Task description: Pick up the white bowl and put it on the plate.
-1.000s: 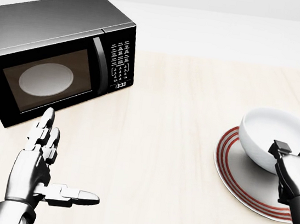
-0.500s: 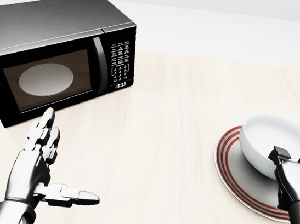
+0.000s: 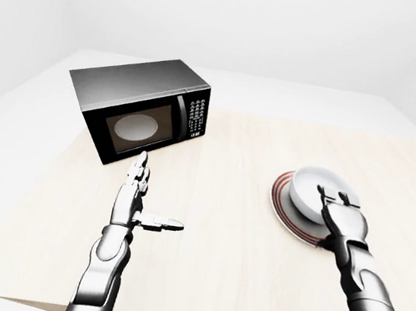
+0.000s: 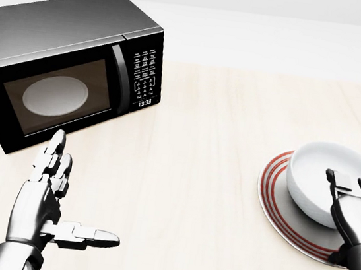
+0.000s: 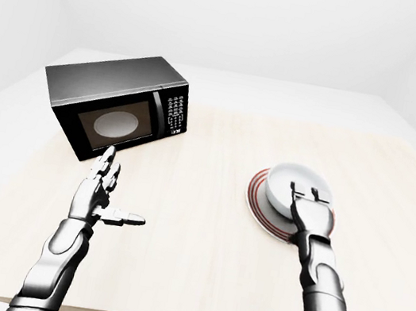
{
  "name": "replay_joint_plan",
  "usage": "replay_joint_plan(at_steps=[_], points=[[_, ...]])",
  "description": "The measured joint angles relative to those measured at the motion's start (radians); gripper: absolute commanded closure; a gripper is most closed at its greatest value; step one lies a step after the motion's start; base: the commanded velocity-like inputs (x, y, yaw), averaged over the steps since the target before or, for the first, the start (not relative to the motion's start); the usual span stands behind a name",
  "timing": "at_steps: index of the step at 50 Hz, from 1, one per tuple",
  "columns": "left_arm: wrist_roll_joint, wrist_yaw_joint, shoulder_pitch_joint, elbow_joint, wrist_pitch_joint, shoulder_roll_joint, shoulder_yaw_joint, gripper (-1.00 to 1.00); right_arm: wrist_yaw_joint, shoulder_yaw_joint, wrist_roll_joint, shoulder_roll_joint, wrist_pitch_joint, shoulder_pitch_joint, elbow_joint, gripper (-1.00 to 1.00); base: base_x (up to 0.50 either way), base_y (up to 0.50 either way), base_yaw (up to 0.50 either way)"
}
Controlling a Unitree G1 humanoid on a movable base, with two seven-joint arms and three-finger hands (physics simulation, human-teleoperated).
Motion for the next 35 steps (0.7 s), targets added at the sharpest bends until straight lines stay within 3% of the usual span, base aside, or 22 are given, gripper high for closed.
replay_joint_plan(at_steps=[12,35], points=[[0.0,0.0,0.0,0.0,0.0,0.0,0.0,-1.0,0.118,-0.059,0.018,0.007,0.0,0.049,-0.2,-1.0,0.0,0.0,0.0],[0.0,0.0,0.0,0.0,0.0,0.0,0.0,-1.0,0.512,-0.268,0.155,0.036,0.0,0.151,-0.82,-1.0,0.0,0.0,0.0]])
